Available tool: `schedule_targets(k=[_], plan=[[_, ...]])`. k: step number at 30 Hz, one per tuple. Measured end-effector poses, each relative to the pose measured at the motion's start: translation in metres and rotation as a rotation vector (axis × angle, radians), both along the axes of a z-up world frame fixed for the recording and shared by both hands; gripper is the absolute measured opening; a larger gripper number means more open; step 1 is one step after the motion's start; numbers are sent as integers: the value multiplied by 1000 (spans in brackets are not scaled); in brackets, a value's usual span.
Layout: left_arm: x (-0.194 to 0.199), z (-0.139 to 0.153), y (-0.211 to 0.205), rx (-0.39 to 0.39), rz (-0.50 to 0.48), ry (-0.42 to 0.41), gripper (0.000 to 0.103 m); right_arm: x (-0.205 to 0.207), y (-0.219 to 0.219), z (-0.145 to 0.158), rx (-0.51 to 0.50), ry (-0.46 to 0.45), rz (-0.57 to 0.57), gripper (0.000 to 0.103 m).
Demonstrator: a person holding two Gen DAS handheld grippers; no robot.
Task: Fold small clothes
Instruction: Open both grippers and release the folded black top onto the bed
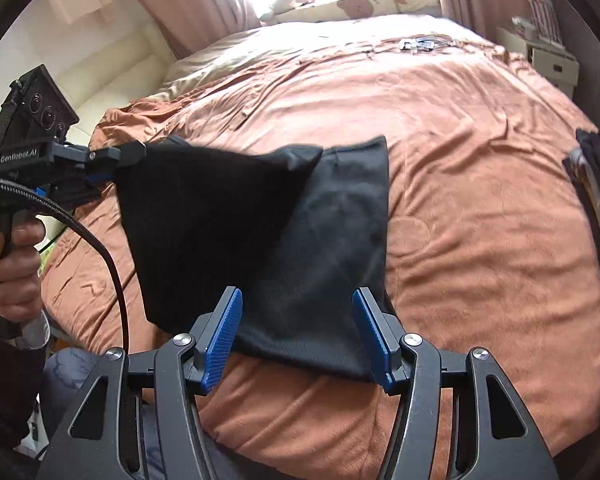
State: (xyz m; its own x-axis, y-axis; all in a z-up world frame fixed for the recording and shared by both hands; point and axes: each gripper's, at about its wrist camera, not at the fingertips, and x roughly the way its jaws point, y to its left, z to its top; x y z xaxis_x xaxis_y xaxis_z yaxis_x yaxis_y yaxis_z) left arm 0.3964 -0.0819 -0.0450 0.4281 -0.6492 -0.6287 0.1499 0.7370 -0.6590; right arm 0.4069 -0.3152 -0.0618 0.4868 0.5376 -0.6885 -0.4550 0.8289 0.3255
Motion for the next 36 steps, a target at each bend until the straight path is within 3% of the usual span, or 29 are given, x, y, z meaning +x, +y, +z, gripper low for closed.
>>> schedule_targets(k=[2,3,18,22,29,33,35,36], plan=[[-2,-7,2,-4,1,19,44,2,-1,-2,7,24,6,55],[-4,-9,6,2,14,17,46,3,-1,-6,12,40,12,55],[-16,-44,95,173,172,80,47,58,29,-53,107,178,41,55],[-18,-59,105,201,186,105,47,74,44,-66,111,215,49,50],[-11,-85,107,217,177,152,47,104,66,-84,96,262,44,50],[-10,-92,108,240,175,164,47,117,75,-91,103,265,47,45],[-9,-94,108,260,180,170,47,121,79,-93,110,258,54,37],[-9,-95,109,272,184,174,47,122,80,-94,107,255,54,27]])
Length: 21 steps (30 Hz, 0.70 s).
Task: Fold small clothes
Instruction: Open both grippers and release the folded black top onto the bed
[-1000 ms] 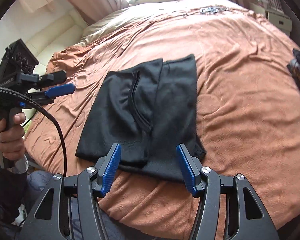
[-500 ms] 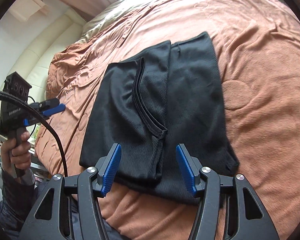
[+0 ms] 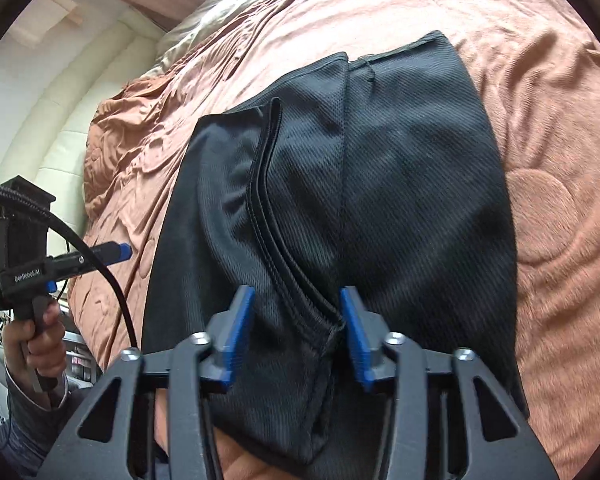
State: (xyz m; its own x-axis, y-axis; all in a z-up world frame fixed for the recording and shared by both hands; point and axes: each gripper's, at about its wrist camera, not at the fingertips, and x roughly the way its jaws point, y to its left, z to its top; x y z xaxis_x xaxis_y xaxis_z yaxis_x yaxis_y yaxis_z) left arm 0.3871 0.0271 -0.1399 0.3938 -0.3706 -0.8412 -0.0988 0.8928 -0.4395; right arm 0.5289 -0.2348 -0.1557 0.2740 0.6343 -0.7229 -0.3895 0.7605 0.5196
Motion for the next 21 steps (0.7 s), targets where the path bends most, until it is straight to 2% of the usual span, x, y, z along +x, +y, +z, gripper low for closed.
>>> schedule_targets(k=[1,2,4,10,21], plan=[[0,-1,0,6,2,3,47,1,1,-1,-7,-2,1,13],[0,-2,0,10,5,7,47,1,3,-3,-15,-3,1,8],[0,-3,-1,17,6,10,47,0,2,0,-15,-9,5,6],[3,-6,-17,39,-25,26,47,-9,-7,15,-50,-50,0,5],[12,-12,-51,68,-97,45,47,-20,-38,32,-138,-60,-66,5]])
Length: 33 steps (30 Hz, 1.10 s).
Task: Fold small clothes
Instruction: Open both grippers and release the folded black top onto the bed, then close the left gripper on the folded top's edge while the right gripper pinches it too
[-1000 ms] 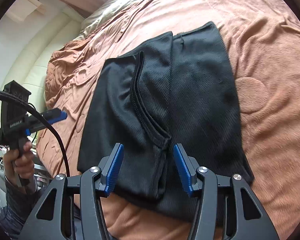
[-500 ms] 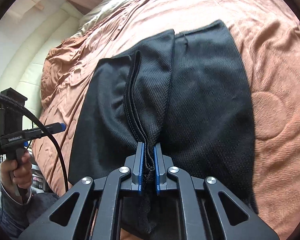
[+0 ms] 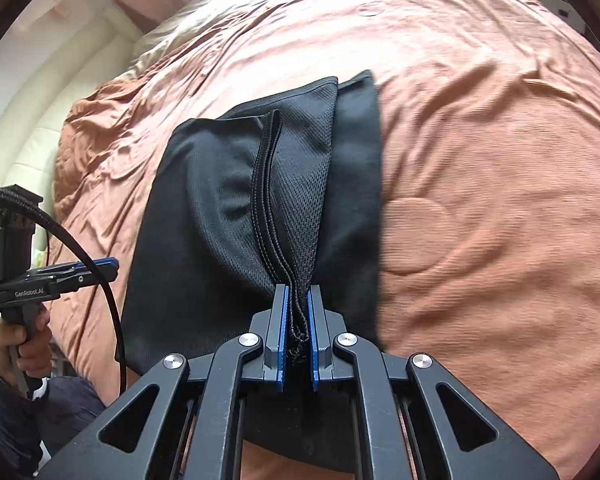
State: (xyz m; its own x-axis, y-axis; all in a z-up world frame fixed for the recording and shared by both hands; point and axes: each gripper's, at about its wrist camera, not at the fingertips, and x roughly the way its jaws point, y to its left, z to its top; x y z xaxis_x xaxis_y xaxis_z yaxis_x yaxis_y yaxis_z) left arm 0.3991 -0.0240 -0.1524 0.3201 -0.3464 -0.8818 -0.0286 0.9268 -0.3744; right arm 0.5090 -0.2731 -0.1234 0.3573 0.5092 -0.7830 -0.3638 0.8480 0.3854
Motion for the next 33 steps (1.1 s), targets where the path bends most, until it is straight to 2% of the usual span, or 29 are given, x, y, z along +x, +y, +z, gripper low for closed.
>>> schedule_targets(k=[8,11,15,17,18,19,21,22,26,31,32,33], plan=[[5,-12,-11,-1,-6,21,47,-10,-3,7,-37,-3,-26,5],[4,-19,-11,-11,-6,30,47,-14,-2,10,-64,-34,-32,5],[2,-26,-6,-12,8,46,46,-18,-1,16,-47,-62,-48,7],[0,-29,-4,-15,13,59,45,-17,-2,13,-36,-40,-53,10],[-3,-31,1,-18,15,68,43,-19,-2,12,-36,-26,-56,16],[-4,-32,2,-19,15,73,43,-20,-4,12,-36,-22,-53,31],[-7,-34,3,-27,11,85,41,-22,-5,10,-32,-24,-51,52],[-8,-35,3,-35,8,91,40,-25,-6,10,-23,-27,-43,54],[-15,-44,4,-51,21,137,30,-27,-18,5,-9,-5,-32,54],[-24,-45,2,-80,11,174,27,-26,-28,-9,10,72,-57,53],[-27,-46,-1,-84,2,182,24,-26,-30,-12,14,79,-58,52],[-29,-47,-4,-78,-9,186,20,-28,-30,-14,20,85,-57,44]])
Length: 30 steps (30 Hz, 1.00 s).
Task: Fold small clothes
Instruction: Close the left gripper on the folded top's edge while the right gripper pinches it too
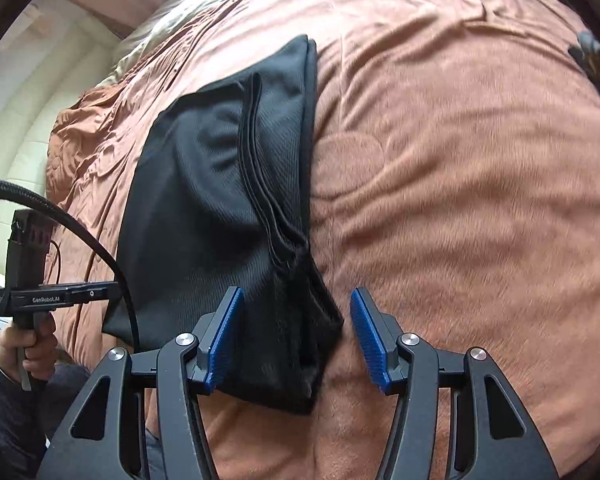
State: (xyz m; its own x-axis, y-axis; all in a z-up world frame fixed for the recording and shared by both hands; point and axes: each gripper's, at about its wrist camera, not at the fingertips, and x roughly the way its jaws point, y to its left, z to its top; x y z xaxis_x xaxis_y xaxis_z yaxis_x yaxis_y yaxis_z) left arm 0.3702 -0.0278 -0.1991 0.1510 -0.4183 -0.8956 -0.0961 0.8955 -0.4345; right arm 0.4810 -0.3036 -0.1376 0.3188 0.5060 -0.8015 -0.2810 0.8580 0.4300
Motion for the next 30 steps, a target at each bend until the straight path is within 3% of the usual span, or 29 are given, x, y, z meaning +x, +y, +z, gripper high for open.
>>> schedule_targets(k=[4,30], plan=[[-9,4,-8,49,-44,-27,9,-4,4,-2,4,17,10,17],[-70,47,40,42,20,-107,6,-43,43,2,46,19,123,15]])
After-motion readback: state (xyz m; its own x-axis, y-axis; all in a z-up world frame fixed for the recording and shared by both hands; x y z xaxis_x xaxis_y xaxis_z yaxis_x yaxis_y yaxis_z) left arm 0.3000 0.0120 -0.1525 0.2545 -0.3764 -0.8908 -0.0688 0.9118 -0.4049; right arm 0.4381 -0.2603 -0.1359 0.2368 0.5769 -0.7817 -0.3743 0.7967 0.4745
